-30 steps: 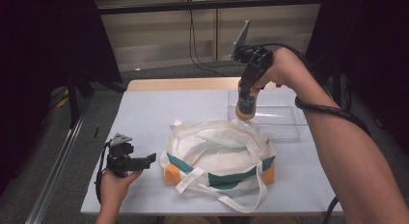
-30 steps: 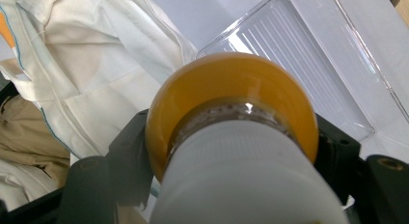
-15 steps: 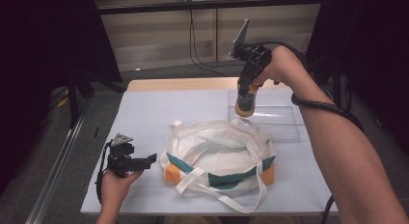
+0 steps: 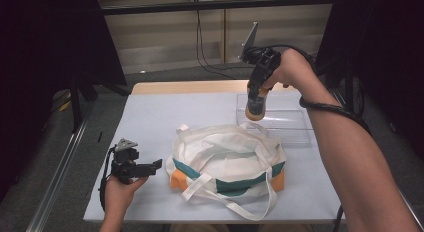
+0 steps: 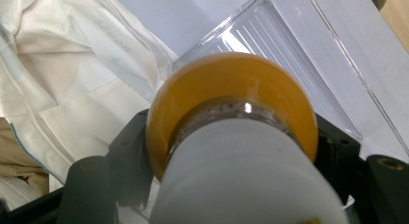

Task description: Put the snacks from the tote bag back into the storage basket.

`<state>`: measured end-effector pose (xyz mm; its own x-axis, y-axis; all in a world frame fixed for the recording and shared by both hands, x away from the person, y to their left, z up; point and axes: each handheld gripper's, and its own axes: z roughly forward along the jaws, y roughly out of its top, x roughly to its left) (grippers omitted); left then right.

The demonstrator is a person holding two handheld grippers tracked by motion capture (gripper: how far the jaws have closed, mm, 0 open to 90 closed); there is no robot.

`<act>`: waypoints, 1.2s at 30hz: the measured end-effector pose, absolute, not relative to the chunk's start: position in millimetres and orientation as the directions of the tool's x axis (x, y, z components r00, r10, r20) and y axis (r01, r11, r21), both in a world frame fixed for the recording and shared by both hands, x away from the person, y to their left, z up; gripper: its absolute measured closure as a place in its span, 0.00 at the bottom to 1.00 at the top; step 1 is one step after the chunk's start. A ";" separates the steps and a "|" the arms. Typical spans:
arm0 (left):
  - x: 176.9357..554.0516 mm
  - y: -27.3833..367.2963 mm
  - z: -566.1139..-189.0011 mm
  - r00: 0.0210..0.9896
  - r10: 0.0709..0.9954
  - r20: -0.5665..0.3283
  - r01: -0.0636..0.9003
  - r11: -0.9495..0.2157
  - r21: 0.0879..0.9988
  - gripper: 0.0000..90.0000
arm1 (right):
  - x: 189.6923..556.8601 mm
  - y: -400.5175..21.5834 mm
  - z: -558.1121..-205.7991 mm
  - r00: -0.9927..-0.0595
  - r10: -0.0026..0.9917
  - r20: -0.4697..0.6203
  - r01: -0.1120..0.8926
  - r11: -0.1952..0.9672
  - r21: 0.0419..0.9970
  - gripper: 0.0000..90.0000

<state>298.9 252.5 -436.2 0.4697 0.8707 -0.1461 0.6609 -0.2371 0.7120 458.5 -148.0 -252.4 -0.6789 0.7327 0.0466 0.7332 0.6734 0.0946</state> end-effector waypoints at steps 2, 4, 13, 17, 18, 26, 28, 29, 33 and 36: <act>299.0 252.6 -436.1 0.467 0.872 -0.145 0.661 -0.236 0.712 0.07 | 459.4 -147.5 -254.2 -0.677 0.735 0.047 0.735 0.672 0.092 0.33; 299.1 252.5 -436.1 0.467 0.872 -0.144 0.660 -0.236 0.713 0.07 | 461.0 -147.3 -256.1 -0.679 0.733 0.043 0.733 0.673 0.095 0.33; 298.9 253.1 -435.3 0.465 0.873 -0.145 0.660 -0.233 0.715 0.07 | 466.5 -145.2 -265.1 -0.680 0.732 0.045 0.732 0.674 0.095 0.33; 299.1 253.2 -435.2 0.466 0.873 -0.144 0.659 -0.234 0.715 0.07 | 468.2 -143.4 -267.9 -0.676 0.735 0.045 0.736 0.671 0.091 0.33; 299.0 253.2 -435.1 0.466 0.873 -0.143 0.658 -0.234 0.716 0.07 | 468.8 -142.9 -268.4 -0.677 0.734 0.044 0.735 0.672 0.090 0.33; 299.2 253.7 -435.0 0.462 0.874 -0.149 0.658 -0.225 0.719 0.07 | 472.5 -142.3 -278.2 -0.680 0.732 0.047 0.733 0.674 0.094 0.33; 299.2 253.7 -434.8 0.461 0.875 -0.150 0.658 -0.223 0.720 0.07 | 472.6 -141.4 -280.4 -0.679 0.733 0.049 0.734 0.674 0.089 0.33; 299.2 253.6 -434.7 0.461 0.875 -0.149 0.657 -0.224 0.720 0.07 | 472.8 -141.3 -281.4 -0.683 0.728 0.047 0.729 0.678 0.092 0.33; 299.2 253.7 -434.7 0.461 0.875 -0.146 0.657 -0.225 0.720 0.07 | 471.9 -138.9 -284.4 -0.683 0.728 0.050 0.730 0.679 0.085 0.33; 299.3 254.1 -434.6 0.460 0.876 -0.144 0.655 -0.226 0.721 0.07 | 470.9 -137.3 -286.1 -0.688 0.724 0.051 0.725 0.683 0.081 0.33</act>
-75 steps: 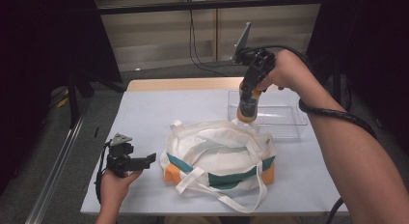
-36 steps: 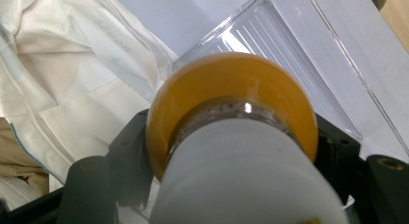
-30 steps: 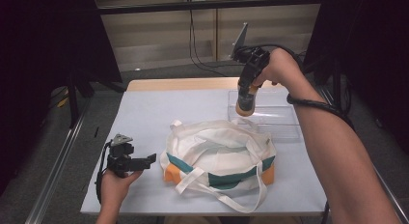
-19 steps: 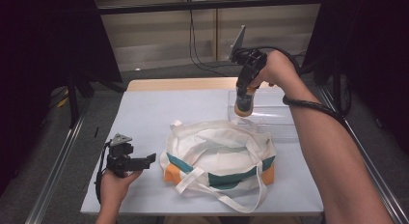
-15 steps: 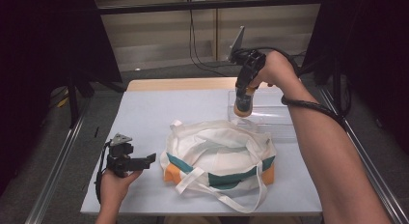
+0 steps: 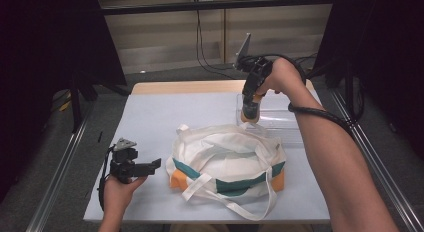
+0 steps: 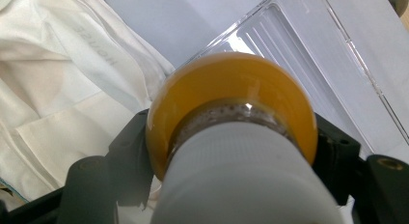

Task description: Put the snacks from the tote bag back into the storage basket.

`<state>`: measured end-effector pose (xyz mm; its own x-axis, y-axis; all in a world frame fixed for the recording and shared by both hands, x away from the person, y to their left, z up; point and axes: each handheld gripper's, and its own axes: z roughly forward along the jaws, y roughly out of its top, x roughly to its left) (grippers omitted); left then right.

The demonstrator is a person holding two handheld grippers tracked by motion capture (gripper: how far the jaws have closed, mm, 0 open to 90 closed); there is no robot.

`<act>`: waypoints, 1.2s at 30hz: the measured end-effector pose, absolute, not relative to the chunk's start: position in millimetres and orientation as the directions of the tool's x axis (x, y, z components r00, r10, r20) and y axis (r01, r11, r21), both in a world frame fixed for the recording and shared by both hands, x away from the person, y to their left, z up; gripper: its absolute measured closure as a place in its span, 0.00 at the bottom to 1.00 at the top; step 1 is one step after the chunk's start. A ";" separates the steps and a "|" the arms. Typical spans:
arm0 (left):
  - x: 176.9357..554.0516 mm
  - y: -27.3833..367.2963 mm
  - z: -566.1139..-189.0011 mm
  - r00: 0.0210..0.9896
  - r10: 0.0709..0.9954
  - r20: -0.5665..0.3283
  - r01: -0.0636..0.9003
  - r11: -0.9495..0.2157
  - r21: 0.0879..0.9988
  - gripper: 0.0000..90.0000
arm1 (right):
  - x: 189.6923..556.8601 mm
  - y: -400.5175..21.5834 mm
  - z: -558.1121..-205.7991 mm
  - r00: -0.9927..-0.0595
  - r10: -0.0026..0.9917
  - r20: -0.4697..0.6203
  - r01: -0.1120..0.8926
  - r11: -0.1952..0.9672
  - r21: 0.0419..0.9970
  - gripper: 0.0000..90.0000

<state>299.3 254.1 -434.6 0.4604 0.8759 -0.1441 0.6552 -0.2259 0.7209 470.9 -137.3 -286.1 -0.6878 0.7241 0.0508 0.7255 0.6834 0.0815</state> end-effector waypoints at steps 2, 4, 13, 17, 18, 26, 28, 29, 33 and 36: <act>299.2 254.0 -434.6 0.461 0.875 -0.146 0.658 -0.226 0.719 0.06 | 470.4 -136.2 -287.1 -0.688 0.724 0.050 0.726 0.683 0.081 0.33; 299.2 254.2 -434.4 0.461 0.875 -0.144 0.657 -0.228 0.719 0.06 | 470.0 -135.5 -287.9 -0.692 0.720 0.049 0.722 0.688 0.080 0.33; 299.2 254.0 -434.1 0.462 0.875 -0.143 0.656 -0.229 0.719 0.06 | 468.5 -133.9 -293.9 -0.694 0.718 0.053 0.720 0.691 0.069 0.33; 299.3 254.5 -434.4 0.460 0.876 -0.143 0.659 -0.229 0.716 0.06 | 467.9 -132.9 -297.2 -0.698 0.714 0.056 0.716 0.695 0.065 0.33; 299.5 254.7 -434.9 0.458 0.877 -0.144 0.659 -0.226 0.717 0.06 | 468.0 -133.0 -297.7 -0.698 0.714 0.057 0.716 0.695 0.065 0.33; 299.6 255.7 -435.0 0.463 0.875 -0.141 0.660 -0.234 0.714 0.06 | 467.0 -131.8 -302.3 -0.698 0.714 0.059 0.717 0.695 0.061 0.33; 299.6 255.0 -435.1 0.458 0.877 -0.145 0.660 -0.226 0.716 0.06 | 466.9 -131.6 -303.2 -0.698 0.714 0.060 0.716 0.695 0.058 0.33; 299.4 254.7 -434.9 0.458 0.877 -0.144 0.660 -0.227 0.716 0.06 | 466.8 -131.4 -303.6 -0.697 0.714 0.062 0.717 0.695 0.059 0.33; 299.6 254.8 -434.7 0.459 0.877 -0.143 0.663 -0.230 0.713 0.06 | 466.4 -130.6 -305.8 -0.700 0.712 0.061 0.715 0.697 0.058 0.33; 299.6 254.8 -434.9 0.459 0.877 -0.144 0.663 -0.230 0.712 0.06 | 466.3 -130.1 -307.7 -0.698 0.713 0.064 0.716 0.696 0.054 0.33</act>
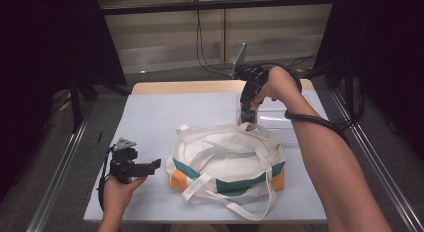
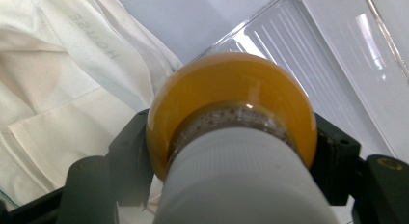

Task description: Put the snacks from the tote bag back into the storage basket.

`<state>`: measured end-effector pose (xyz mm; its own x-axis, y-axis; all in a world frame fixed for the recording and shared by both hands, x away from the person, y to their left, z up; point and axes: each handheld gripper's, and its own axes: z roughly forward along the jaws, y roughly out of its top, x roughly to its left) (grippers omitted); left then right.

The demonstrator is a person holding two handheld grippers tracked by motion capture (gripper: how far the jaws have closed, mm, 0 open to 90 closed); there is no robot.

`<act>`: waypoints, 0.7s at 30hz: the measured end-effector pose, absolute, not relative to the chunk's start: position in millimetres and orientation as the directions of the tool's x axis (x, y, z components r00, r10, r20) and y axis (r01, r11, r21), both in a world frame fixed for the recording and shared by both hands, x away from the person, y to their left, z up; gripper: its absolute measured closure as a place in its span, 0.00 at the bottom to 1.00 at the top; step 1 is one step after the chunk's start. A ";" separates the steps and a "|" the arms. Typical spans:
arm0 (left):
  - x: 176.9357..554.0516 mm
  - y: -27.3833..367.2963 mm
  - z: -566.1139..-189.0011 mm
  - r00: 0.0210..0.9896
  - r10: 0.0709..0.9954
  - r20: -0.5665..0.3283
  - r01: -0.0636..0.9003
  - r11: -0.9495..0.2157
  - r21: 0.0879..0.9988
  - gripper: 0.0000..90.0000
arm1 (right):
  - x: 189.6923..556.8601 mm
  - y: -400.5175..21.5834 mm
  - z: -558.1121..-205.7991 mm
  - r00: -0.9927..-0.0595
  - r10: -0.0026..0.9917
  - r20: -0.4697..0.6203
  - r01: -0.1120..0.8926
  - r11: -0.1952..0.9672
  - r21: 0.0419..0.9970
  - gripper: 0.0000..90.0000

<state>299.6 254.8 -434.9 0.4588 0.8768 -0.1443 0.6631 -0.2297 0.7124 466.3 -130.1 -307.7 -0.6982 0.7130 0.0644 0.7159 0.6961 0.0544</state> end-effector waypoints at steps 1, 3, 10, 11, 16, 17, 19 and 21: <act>299.6 254.9 -434.9 0.459 0.877 -0.144 0.663 -0.230 0.713 0.06 | 466.3 -129.9 -308.4 -0.699 0.712 0.064 0.715 0.697 0.055 0.33; 299.5 255.0 -434.9 0.460 0.876 -0.145 0.663 -0.230 0.713 0.06 | 466.4 -129.4 -309.5 -0.700 0.711 0.066 0.714 0.698 0.050 0.33; 299.7 255.0 -435.0 0.459 0.876 -0.146 0.664 -0.229 0.712 0.06 | 466.3 -130.0 -311.5 -0.699 0.712 0.067 0.715 0.697 0.050 0.33; 299.8 254.8 -435.4 0.460 0.876 -0.148 0.660 -0.225 0.717 0.06 | 466.3 -130.1 -311.6 -0.699 0.712 0.066 0.715 0.697 0.051 0.33; 299.6 254.6 -435.3 0.459 0.876 -0.147 0.661 -0.226 0.716 0.06 | 465.7 -129.8 -314.2 -0.702 0.709 0.068 0.712 0.700 0.045 0.33; 299.7 254.7 -435.2 0.459 0.876 -0.148 0.661 -0.226 0.716 0.06 | 465.6 -129.6 -314.8 -0.703 0.708 0.068 0.711 0.702 0.047 0.33; 299.7 254.6 -435.4 0.459 0.876 -0.149 0.661 -0.224 0.716 0.06 | 465.7 -129.5 -315.9 -0.701 0.710 0.069 0.713 0.700 0.042 0.33; 299.7 254.3 -435.6 0.459 0.876 -0.148 0.661 -0.225 0.716 0.06 | 465.8 -129.8 -316.8 -0.705 0.706 0.067 0.709 0.704 0.043 0.33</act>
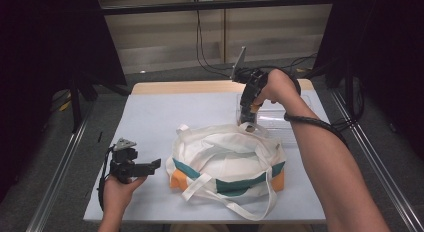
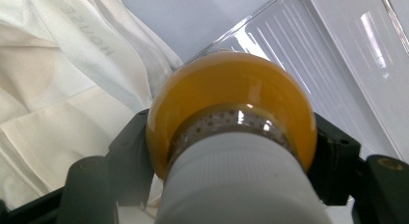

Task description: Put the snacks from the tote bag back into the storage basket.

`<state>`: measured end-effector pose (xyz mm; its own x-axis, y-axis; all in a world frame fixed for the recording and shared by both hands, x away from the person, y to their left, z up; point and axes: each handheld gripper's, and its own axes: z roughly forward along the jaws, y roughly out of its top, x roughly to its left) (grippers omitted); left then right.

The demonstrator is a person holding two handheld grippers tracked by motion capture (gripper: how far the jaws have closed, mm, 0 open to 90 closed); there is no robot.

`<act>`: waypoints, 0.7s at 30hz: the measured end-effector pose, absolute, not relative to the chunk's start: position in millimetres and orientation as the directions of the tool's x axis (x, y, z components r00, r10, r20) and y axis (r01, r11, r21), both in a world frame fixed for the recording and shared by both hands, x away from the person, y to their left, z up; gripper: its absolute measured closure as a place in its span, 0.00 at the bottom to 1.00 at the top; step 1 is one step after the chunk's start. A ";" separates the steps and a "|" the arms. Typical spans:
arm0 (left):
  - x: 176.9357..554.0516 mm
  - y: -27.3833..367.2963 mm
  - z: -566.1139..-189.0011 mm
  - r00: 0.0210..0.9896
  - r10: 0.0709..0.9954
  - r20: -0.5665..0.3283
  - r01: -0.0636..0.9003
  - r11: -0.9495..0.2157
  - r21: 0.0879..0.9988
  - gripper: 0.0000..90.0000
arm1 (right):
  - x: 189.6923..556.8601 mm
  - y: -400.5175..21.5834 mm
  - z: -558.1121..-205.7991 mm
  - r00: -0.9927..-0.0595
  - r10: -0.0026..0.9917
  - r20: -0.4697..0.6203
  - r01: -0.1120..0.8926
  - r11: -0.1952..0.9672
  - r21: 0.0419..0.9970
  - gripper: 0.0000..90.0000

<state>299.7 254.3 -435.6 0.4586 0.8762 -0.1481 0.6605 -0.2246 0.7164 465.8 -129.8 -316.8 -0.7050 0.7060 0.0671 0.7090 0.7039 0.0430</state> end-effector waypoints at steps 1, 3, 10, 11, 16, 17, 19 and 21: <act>299.7 254.0 -435.7 0.458 0.876 -0.149 0.661 -0.223 0.717 0.06 | 465.8 -129.8 -317.0 -0.703 0.708 0.068 0.711 0.702 0.044 0.33; 299.9 254.0 -435.9 0.459 0.876 -0.150 0.660 -0.223 0.717 0.06 | 465.9 -130.2 -317.4 -0.706 0.705 0.067 0.708 0.705 0.042 0.33; 300.0 253.6 -436.2 0.464 0.874 -0.145 0.663 -0.234 0.711 0.06 | 466.0 -130.2 -318.5 -0.703 0.707 0.071 0.711 0.702 0.044 0.33; 300.0 253.6 -436.3 0.465 0.873 -0.146 0.663 -0.234 0.711 0.06 | 465.8 -130.0 -318.9 -0.705 0.705 0.071 0.709 0.704 0.045 0.33; 300.1 253.1 -437.2 0.461 0.875 -0.149 0.663 -0.228 0.713 0.06 | 466.0 -129.8 -320.8 -0.705 0.706 0.070 0.709 0.704 0.042 0.33; 300.0 253.0 -437.3 0.460 0.875 -0.150 0.663 -0.225 0.714 0.06 | 466.0 -129.9 -321.4 -0.707 0.703 0.068 0.706 0.706 0.042 0.33; 300.1 253.3 -437.4 0.462 0.874 -0.149 0.663 -0.228 0.713 0.06 | 465.9 -130.0 -322.3 -0.704 0.707 0.071 0.710 0.703 0.042 0.33; 300.2 253.7 -437.3 0.468 0.872 -0.144 0.663 -0.238 0.710 0.06 | 465.8 -130.2 -323.2 -0.706 0.705 0.070 0.708 0.705 0.043 0.33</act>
